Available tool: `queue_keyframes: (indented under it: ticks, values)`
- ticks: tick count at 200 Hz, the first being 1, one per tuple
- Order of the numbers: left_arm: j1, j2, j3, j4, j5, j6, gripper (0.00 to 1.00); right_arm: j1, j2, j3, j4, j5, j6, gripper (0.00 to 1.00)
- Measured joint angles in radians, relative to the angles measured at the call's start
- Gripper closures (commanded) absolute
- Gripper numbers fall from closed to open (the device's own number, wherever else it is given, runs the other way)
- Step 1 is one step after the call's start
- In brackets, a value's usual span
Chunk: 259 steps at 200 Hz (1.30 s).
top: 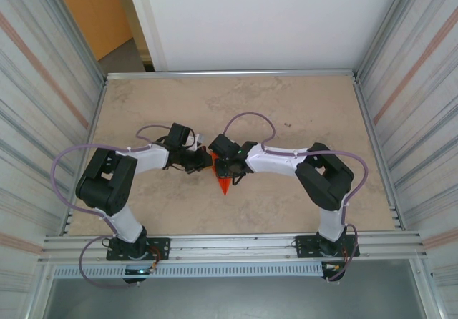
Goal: Fold a paper plane with a square sheet of paper (pick it up from the middle)
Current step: Move the paper plane to the center of the table.
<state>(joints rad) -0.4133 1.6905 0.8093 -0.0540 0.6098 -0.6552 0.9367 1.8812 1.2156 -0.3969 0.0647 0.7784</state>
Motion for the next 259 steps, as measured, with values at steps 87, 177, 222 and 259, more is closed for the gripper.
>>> queue_keyframes:
  ticks: [87,177,222,259]
  values:
    - [0.0,0.0,0.0,0.0,0.0,0.0,0.92,0.0,0.033,0.014,-0.012,-0.002,0.025,0.74]
    - [0.028,-0.053,-0.012,-0.011,-0.009,-0.002,0.73,-0.013,0.041,0.026,-0.048,-0.001,0.044,0.93]
    - [0.077,-0.26,-0.034,-0.108,-0.076,0.001,0.49,-0.095,0.041,0.076,-0.114,0.026,0.008,0.95]
    - [0.145,-0.393,-0.066,-0.2,-0.134,0.027,0.27,-0.222,0.045,0.154,-0.182,0.036,-0.087,0.95]
